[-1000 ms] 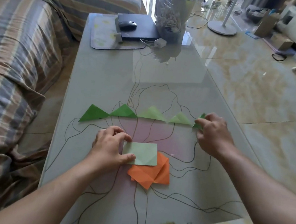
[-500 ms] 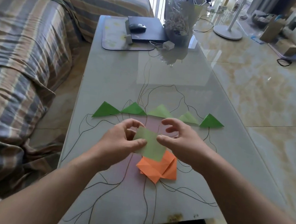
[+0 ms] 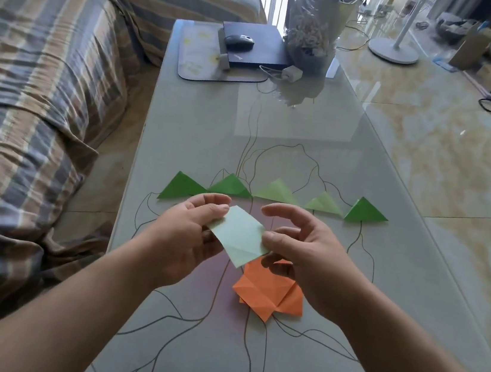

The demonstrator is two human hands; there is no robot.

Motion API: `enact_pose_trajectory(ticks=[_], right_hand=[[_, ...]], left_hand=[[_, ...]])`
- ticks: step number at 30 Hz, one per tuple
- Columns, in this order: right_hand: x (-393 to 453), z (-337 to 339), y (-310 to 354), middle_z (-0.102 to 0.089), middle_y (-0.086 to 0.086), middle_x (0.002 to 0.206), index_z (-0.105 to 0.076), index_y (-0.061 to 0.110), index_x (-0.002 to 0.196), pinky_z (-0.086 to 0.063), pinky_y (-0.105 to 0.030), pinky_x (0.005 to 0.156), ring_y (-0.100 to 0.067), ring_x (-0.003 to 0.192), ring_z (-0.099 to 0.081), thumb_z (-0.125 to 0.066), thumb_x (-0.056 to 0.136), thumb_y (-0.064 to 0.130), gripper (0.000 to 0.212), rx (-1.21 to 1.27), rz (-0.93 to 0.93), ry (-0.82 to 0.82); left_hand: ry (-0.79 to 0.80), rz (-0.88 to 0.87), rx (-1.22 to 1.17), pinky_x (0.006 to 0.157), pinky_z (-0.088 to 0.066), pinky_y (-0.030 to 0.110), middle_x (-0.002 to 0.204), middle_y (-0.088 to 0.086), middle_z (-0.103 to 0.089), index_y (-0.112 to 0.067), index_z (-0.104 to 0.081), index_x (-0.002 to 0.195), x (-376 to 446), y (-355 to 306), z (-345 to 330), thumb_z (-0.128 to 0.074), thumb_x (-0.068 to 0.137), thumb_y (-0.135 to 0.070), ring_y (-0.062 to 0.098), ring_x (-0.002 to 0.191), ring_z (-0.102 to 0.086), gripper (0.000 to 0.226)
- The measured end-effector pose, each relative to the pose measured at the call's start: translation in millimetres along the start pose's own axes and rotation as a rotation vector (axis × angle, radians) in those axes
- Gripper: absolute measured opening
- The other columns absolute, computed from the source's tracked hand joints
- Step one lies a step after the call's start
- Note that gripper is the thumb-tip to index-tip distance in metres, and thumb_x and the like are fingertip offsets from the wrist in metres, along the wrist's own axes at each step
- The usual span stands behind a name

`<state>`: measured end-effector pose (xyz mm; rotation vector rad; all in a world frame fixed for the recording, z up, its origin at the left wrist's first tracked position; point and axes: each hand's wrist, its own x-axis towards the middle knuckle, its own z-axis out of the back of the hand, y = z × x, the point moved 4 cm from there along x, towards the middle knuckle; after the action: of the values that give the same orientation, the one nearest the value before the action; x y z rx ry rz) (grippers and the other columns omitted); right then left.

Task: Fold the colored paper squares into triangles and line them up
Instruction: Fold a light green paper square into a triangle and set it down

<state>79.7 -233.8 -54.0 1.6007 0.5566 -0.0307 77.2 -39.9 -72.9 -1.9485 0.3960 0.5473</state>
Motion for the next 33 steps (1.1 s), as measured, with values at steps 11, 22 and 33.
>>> enact_pose_trajectory(ticks=[11, 22, 33], right_hand=[[11, 0, -4, -0.074, -0.009, 0.086, -0.068, 0.016, 0.119, -0.053, -0.026, 0.061, -0.02, 0.068, -0.064, -0.073, 0.094, 0.009, 0.026, 0.008, 0.013, -0.131], [15, -5, 2, -0.074, -0.007, 0.084, -0.072, 0.012, 0.103, -0.052, -0.025, 0.061, -0.019, 0.068, -0.065, -0.076, 0.092, 0.009, 0.012, -0.018, 0.082, -0.141], [15, -3, 3, -0.076, -0.004, 0.09, -0.073, 0.016, 0.109, -0.052, -0.03, 0.066, -0.019, 0.068, -0.065, -0.073, 0.093, 0.01, 0.017, 0.092, -0.003, -0.127]], left_hand=[[0.135, 0.037, -0.133, 0.093, -0.059, 0.044, 0.123, 0.021, -0.072, -0.008, -0.062, 0.133, -11, -4, -11, -0.044, 0.107, -0.032, 0.033, 0.107, -0.072, 0.04], [0.117, -0.116, -0.052, 0.089, -0.063, 0.04, 0.117, 0.021, -0.074, 0.0, -0.066, 0.121, -12, -8, -10, -0.051, 0.098, 0.005, 0.038, 0.111, -0.071, 0.029], [0.053, -0.027, -0.054, 0.062, -0.061, 0.03, 0.099, 0.015, -0.077, -0.002, -0.065, 0.122, -11, -4, -12, -0.051, 0.103, -0.006, 0.02, 0.077, -0.076, 0.024]])
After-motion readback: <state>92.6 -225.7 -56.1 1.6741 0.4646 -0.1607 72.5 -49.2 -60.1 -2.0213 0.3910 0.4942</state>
